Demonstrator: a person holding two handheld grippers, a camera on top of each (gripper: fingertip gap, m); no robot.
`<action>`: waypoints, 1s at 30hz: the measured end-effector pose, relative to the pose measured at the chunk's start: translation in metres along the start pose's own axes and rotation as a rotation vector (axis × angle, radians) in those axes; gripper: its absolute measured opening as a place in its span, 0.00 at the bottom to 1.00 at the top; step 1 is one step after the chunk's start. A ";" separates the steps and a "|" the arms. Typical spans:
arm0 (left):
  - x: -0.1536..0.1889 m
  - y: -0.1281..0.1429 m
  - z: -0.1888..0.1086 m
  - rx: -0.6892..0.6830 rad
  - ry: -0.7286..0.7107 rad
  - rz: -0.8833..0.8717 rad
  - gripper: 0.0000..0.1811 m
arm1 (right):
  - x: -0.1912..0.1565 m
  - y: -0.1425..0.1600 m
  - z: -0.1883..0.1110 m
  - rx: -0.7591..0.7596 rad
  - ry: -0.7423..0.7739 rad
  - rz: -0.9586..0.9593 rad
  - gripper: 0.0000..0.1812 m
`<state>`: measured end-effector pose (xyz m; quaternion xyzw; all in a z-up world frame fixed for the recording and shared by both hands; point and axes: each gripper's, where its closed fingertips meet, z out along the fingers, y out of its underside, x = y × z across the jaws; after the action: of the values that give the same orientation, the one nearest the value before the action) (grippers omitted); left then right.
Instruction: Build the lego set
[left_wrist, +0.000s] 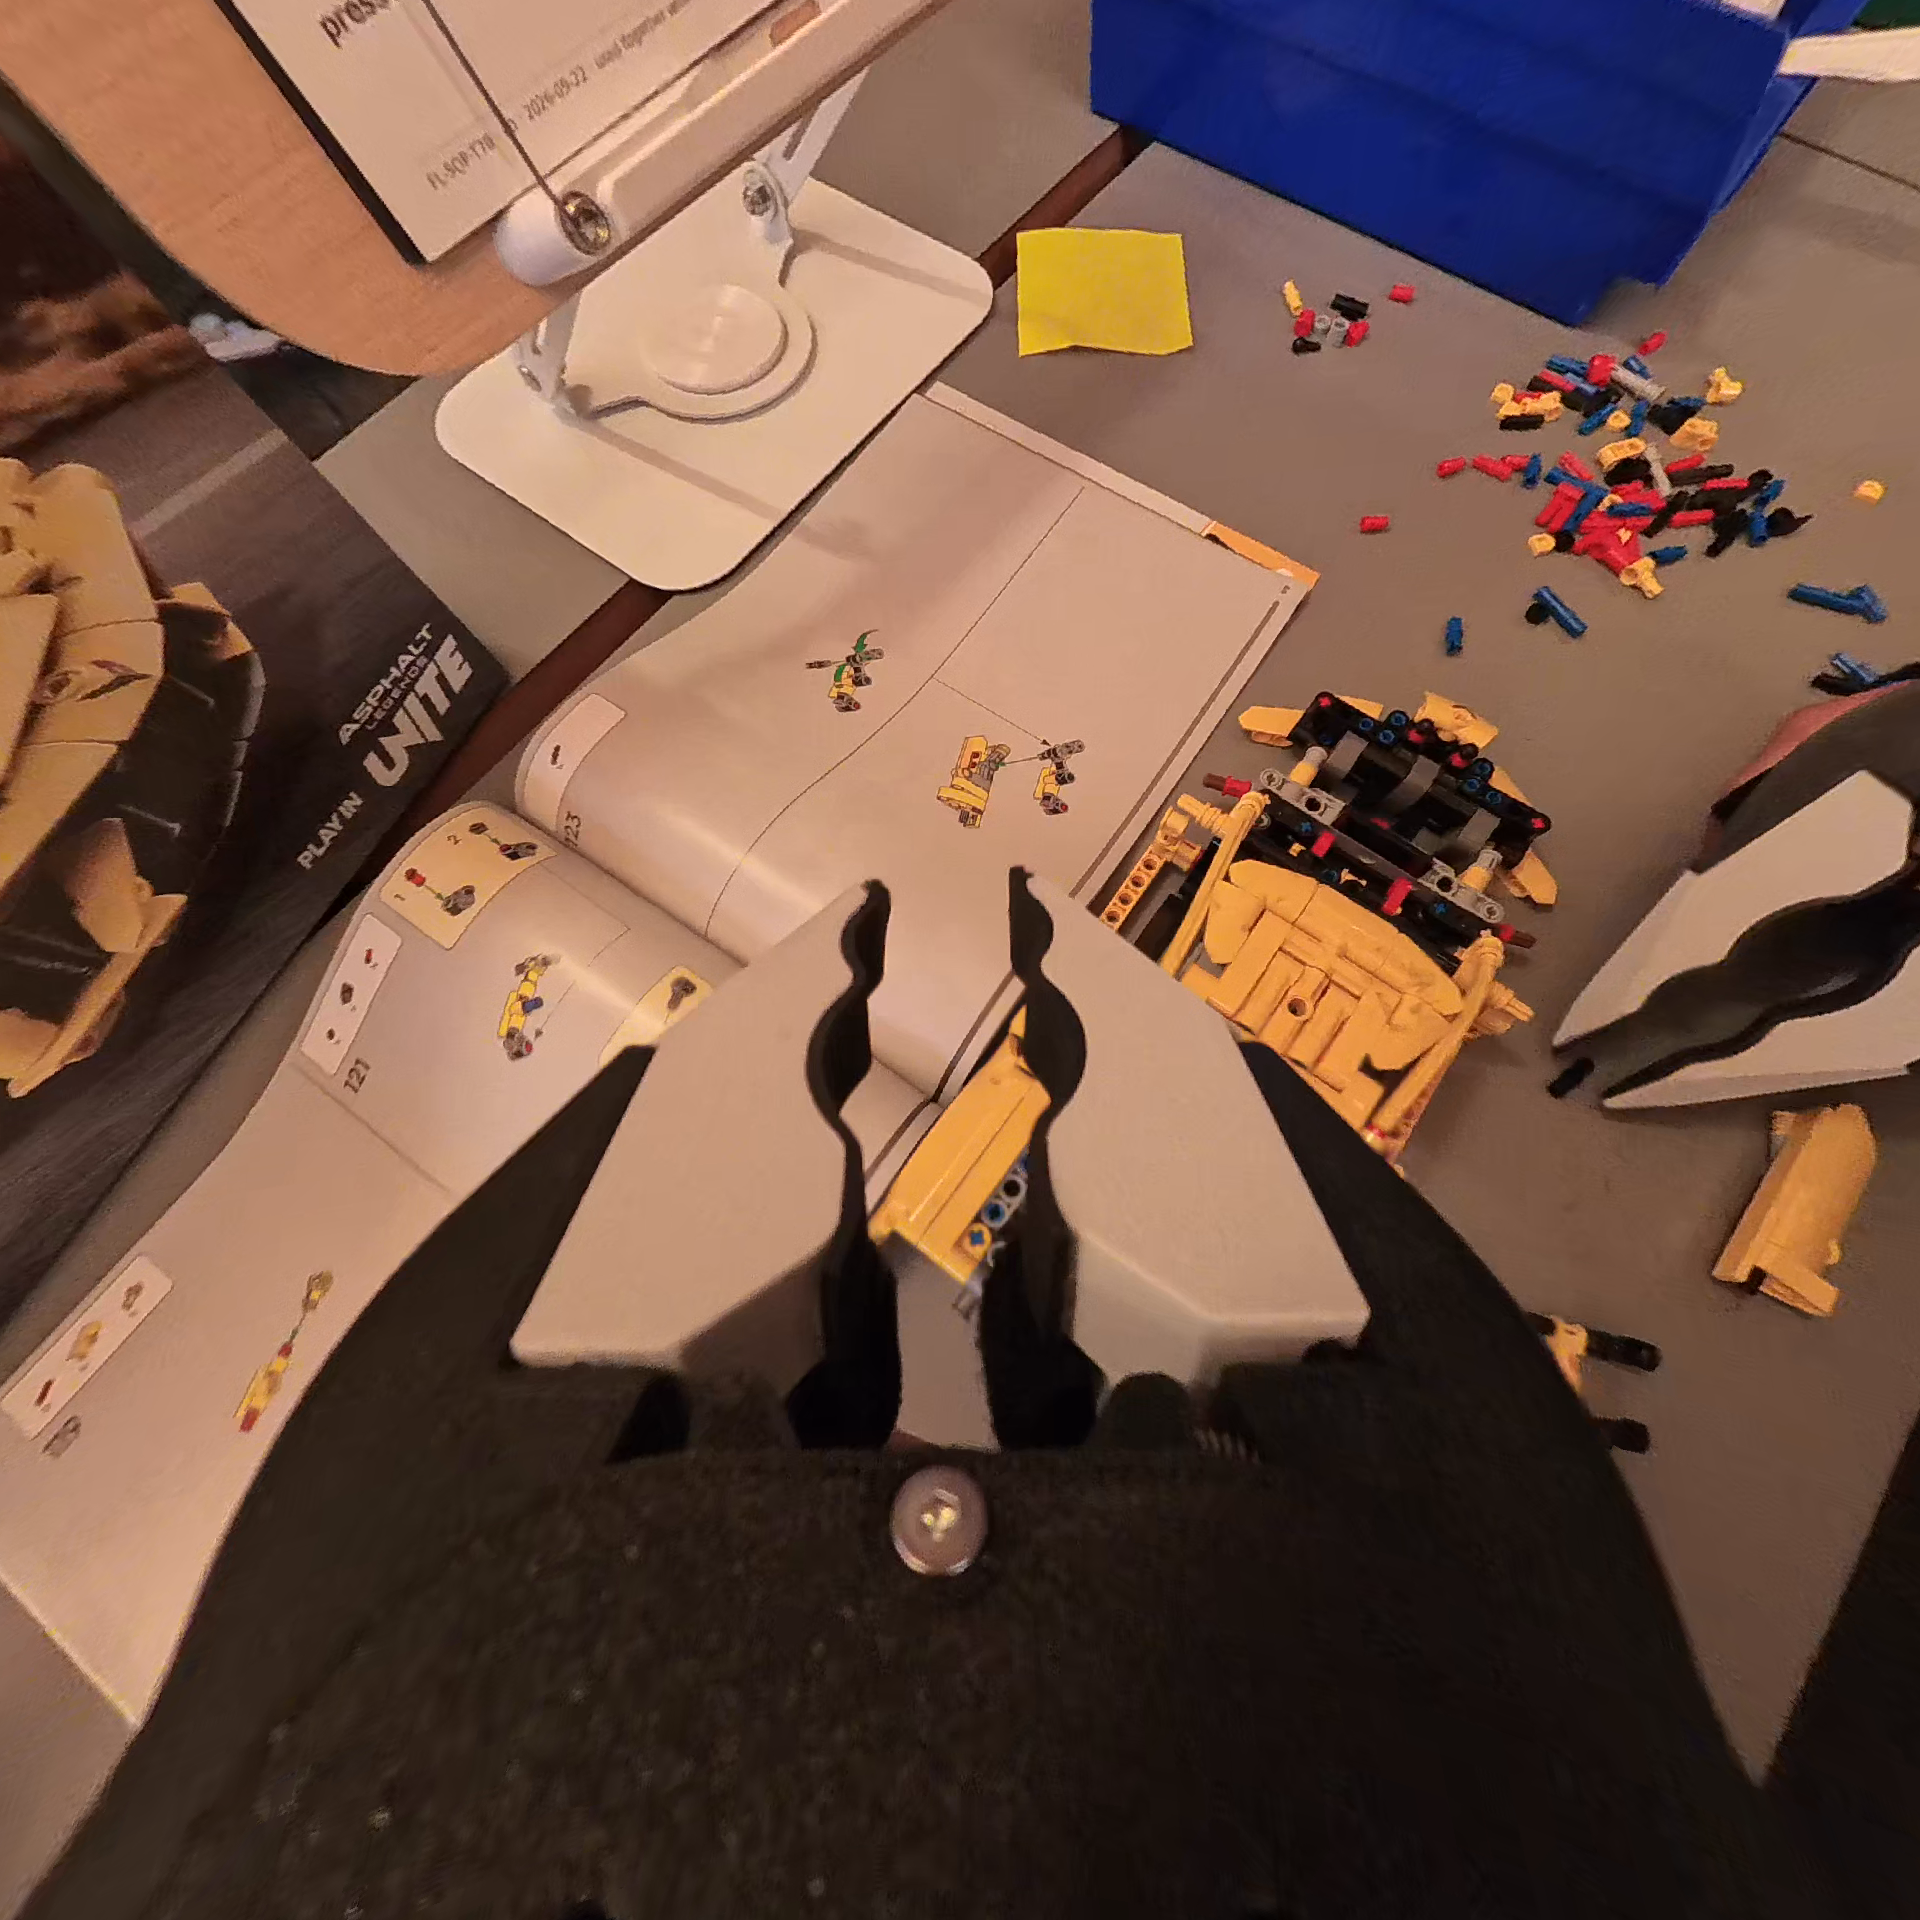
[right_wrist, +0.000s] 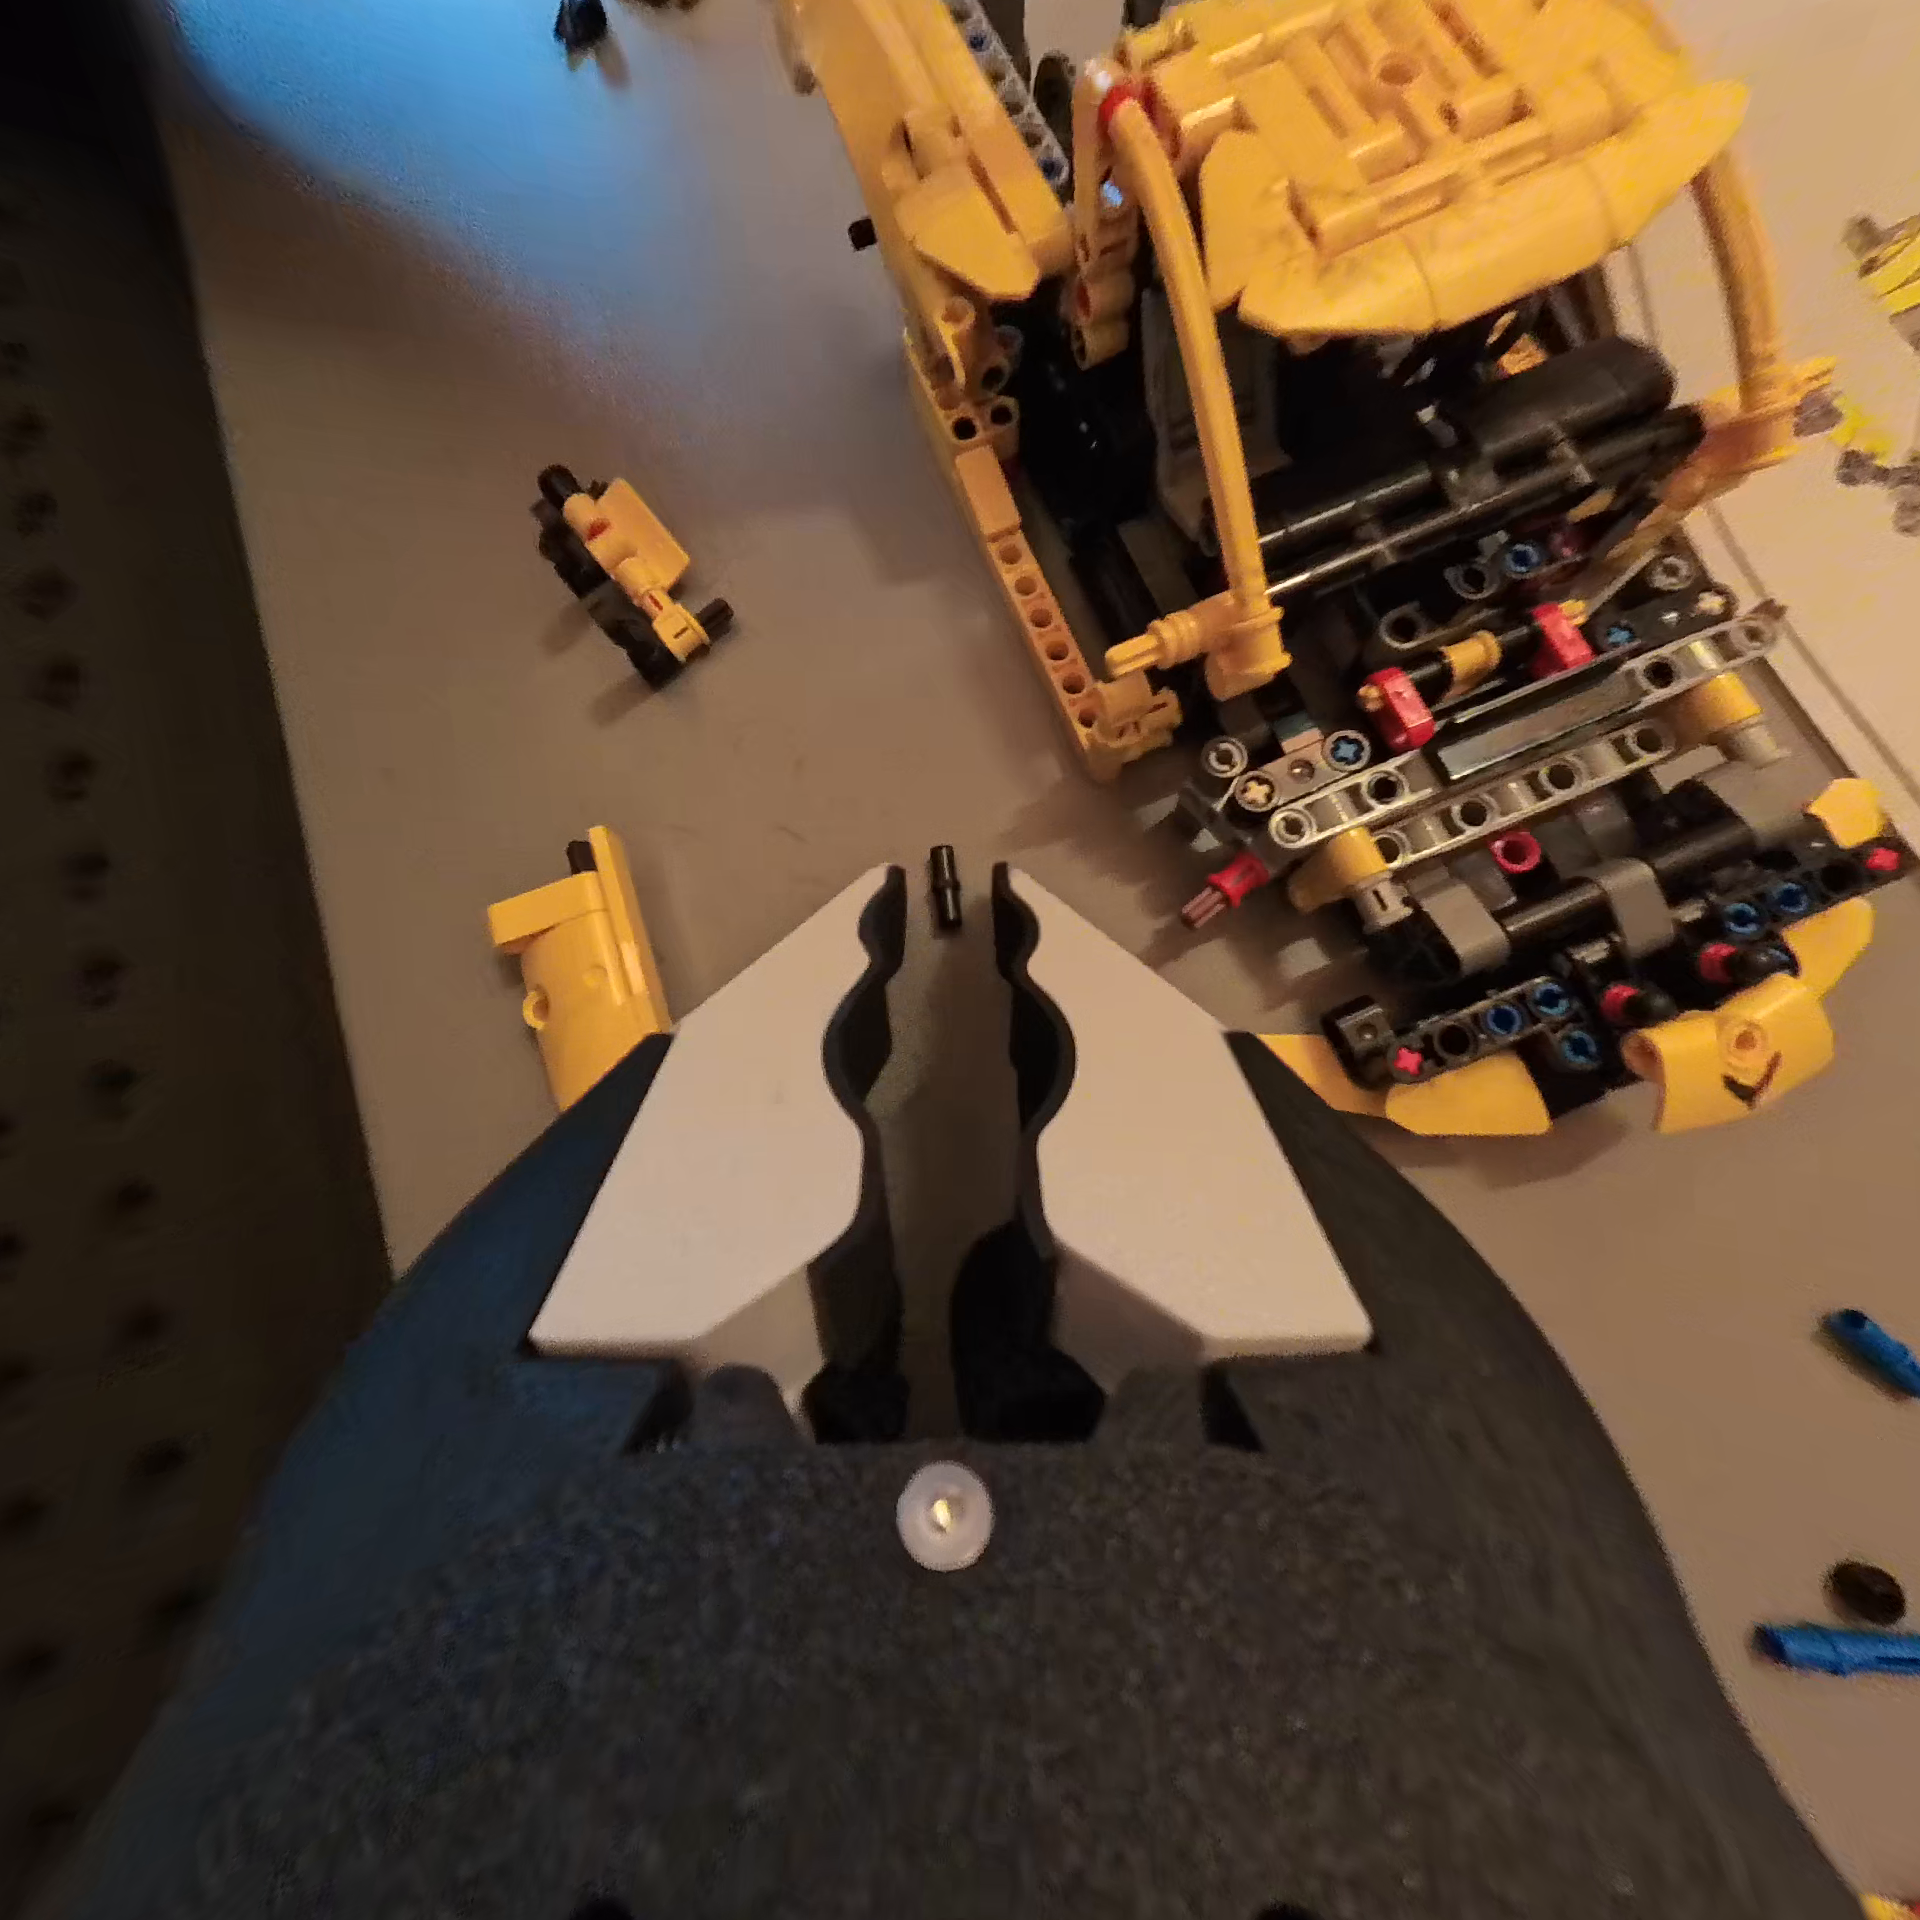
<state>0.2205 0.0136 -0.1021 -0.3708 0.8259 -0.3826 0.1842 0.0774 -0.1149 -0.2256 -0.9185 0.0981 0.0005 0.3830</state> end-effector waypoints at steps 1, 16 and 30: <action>0.003 0.000 -0.006 0.005 -0.005 -0.004 0.13 | 0.000 -0.004 -0.003 0.023 0.012 -0.002 0.08; 0.010 0.034 -0.036 0.147 -0.043 -0.221 0.12 | -0.016 -0.064 -0.008 0.320 0.034 0.148 0.09; -0.015 0.055 -0.019 0.197 -0.078 -0.249 0.12 | -0.002 -0.058 -0.018 0.355 -0.023 0.176 0.08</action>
<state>0.1930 0.0577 -0.1316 -0.4652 0.7242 -0.4669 0.2028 0.0849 -0.0877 -0.1719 -0.8243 0.1721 0.0274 0.5386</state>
